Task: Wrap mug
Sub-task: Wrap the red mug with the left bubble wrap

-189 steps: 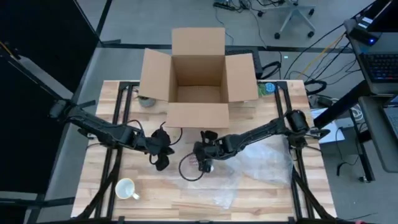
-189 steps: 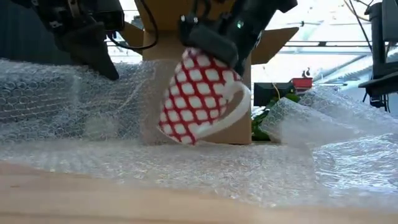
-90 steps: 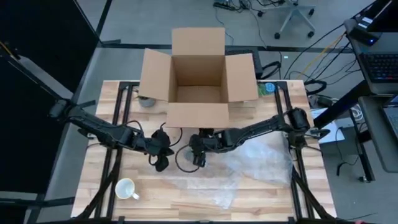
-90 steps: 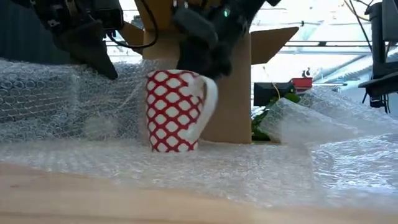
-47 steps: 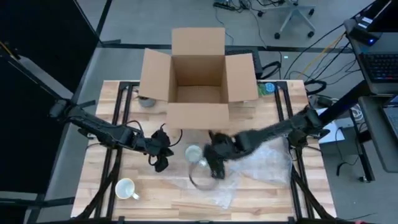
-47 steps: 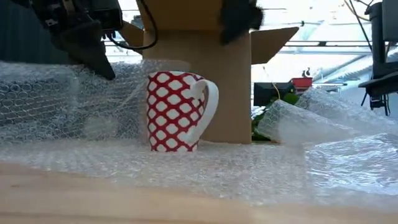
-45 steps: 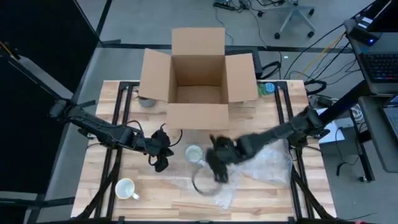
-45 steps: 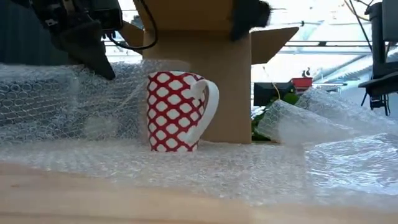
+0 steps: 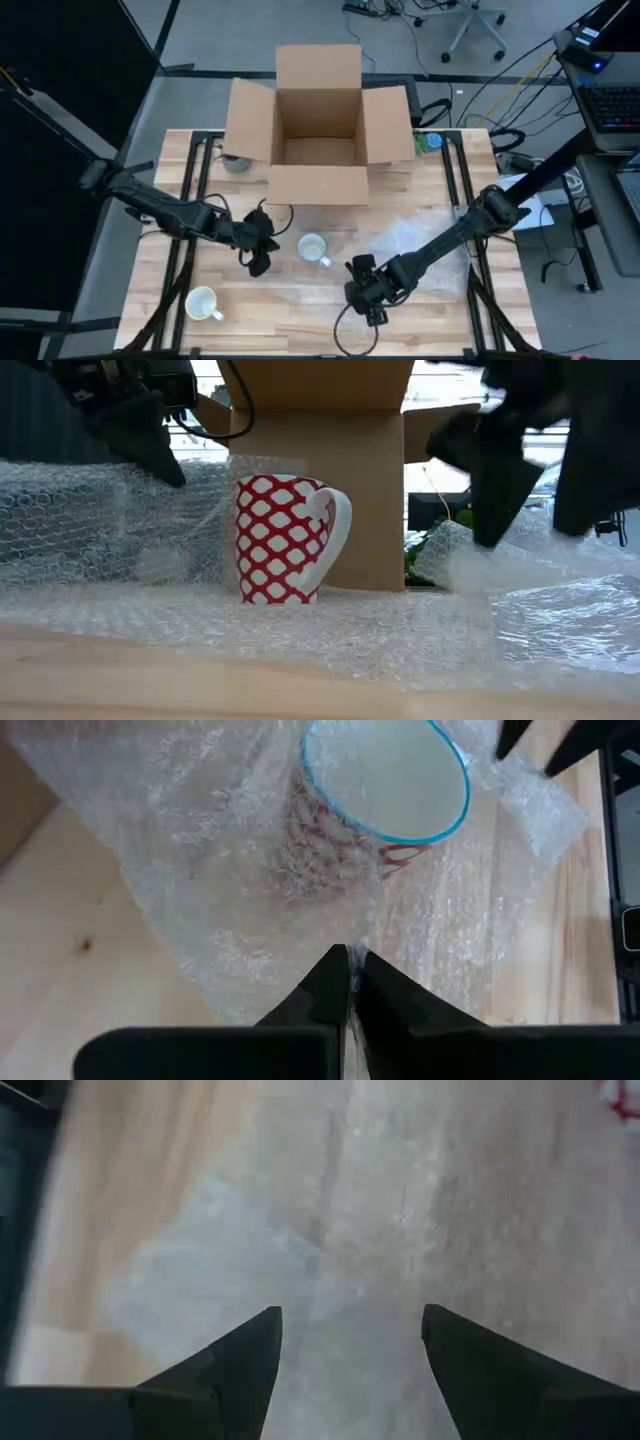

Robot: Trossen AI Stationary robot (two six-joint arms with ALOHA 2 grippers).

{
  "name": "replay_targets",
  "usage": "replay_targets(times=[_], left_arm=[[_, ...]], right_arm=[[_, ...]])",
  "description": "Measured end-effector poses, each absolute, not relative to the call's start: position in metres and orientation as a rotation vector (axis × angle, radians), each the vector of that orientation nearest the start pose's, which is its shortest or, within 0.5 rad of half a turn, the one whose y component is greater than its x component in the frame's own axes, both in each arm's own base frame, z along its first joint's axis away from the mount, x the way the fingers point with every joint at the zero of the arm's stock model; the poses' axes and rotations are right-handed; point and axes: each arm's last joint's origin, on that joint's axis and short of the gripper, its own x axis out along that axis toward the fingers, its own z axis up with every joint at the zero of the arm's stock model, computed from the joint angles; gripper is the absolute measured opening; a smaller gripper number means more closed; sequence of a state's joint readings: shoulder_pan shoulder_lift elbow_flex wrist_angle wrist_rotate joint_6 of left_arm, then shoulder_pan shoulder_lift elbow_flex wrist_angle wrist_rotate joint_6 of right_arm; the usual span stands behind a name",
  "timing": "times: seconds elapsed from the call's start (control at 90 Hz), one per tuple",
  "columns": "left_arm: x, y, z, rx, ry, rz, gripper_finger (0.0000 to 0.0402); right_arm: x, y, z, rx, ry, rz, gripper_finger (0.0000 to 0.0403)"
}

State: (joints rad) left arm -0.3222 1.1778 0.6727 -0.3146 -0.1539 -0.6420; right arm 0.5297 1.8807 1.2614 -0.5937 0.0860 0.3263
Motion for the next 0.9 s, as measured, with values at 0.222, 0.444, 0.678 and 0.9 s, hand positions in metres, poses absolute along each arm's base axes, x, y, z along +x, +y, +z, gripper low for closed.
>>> replay_targets(times=[0.222, 0.444, 0.678, 0.9], left_arm=[[0.218, -0.068, 0.211, -0.413, 0.81, 0.101, 0.0003], [0.218, -0.068, 0.211, -0.412, 0.81, 0.101, 0.0003], [0.217, -0.069, 0.211, -0.425, 0.815, 0.101, 0.0003], [0.212, -0.085, 0.211, -0.549, 0.83, 0.081, 0.0003]], right_arm=[[0.325, 0.175, 0.162, -0.09, 1.211, 0.197, 0.0194], [0.325, 0.174, 0.157, -0.1, 1.258, 0.277, 0.0128], [0.327, 0.171, 0.142, -0.113, 1.31, 0.255, 0.0091], [0.314, 0.181, 0.14, -0.148, 1.384, 0.277, 0.0088]])
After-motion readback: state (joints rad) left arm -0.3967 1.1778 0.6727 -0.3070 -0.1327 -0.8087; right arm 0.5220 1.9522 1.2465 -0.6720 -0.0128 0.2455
